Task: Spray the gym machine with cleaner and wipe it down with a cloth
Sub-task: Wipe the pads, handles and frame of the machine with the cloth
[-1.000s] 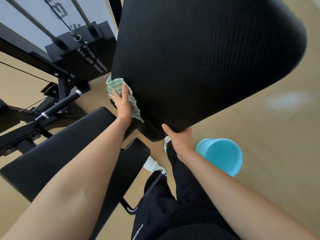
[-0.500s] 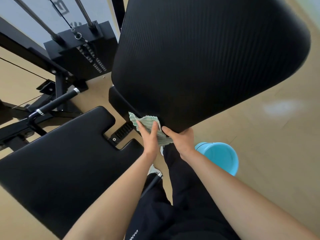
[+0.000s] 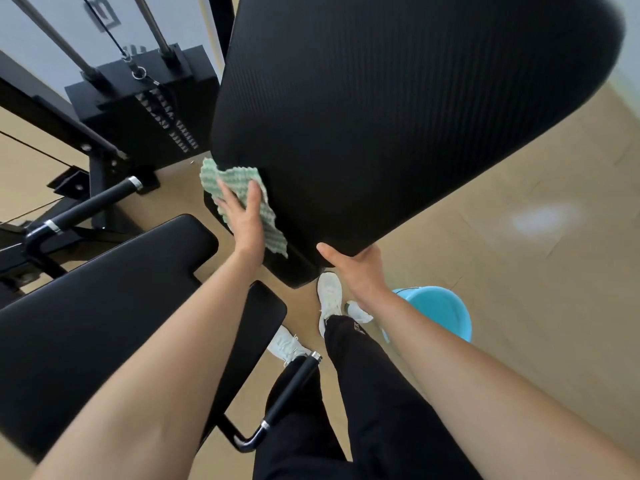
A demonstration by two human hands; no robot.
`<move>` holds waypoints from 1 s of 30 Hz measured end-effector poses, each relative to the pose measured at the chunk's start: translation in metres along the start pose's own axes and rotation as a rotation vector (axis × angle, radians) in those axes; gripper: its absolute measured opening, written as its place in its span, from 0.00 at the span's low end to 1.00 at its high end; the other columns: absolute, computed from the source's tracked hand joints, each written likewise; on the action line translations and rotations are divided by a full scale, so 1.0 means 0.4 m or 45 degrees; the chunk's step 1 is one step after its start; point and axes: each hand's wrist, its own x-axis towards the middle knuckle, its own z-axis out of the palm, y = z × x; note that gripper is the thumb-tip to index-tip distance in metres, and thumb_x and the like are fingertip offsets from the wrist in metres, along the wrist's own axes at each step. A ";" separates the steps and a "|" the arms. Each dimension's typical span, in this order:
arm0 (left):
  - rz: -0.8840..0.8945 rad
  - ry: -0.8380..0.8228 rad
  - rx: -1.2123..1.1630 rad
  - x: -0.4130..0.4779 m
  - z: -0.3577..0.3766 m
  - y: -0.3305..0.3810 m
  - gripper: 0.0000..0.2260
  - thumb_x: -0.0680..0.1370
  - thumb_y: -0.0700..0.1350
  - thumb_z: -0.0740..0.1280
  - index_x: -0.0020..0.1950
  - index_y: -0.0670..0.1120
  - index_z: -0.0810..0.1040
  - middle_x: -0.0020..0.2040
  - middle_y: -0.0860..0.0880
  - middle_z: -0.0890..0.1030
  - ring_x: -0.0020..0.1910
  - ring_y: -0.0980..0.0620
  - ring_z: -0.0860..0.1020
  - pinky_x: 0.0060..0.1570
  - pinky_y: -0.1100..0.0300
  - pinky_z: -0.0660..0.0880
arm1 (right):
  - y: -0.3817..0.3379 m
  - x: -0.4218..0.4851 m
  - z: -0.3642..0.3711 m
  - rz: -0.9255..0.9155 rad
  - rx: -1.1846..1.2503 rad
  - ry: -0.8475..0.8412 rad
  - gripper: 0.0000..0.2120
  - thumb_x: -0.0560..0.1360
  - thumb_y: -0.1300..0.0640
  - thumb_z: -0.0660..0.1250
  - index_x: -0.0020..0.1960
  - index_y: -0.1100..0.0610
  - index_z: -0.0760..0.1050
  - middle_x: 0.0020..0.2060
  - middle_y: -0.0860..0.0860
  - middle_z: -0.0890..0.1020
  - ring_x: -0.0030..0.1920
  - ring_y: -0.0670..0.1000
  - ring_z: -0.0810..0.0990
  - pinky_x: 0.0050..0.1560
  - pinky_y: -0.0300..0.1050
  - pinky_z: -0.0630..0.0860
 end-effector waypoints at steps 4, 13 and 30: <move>-0.132 -0.102 -0.003 -0.150 0.050 -0.130 0.55 0.67 0.79 0.64 0.83 0.60 0.37 0.85 0.50 0.39 0.84 0.46 0.43 0.80 0.36 0.49 | 0.018 0.009 0.009 -0.045 0.015 0.067 0.17 0.70 0.56 0.82 0.54 0.48 0.79 0.49 0.42 0.85 0.49 0.38 0.84 0.51 0.32 0.80; -0.338 -0.164 -0.316 -0.205 0.065 -0.250 0.50 0.74 0.68 0.69 0.84 0.59 0.39 0.84 0.51 0.55 0.80 0.47 0.62 0.72 0.53 0.66 | 0.044 0.005 0.019 -0.068 0.058 0.093 0.19 0.71 0.58 0.81 0.56 0.49 0.77 0.50 0.42 0.84 0.48 0.33 0.83 0.48 0.28 0.77; -0.338 -0.136 -0.316 -0.194 0.030 -0.319 0.50 0.76 0.63 0.72 0.84 0.57 0.40 0.82 0.51 0.62 0.74 0.51 0.70 0.70 0.51 0.71 | 0.220 0.030 0.109 -0.062 -0.233 0.082 0.20 0.73 0.52 0.79 0.61 0.54 0.76 0.55 0.47 0.82 0.60 0.48 0.80 0.52 0.28 0.75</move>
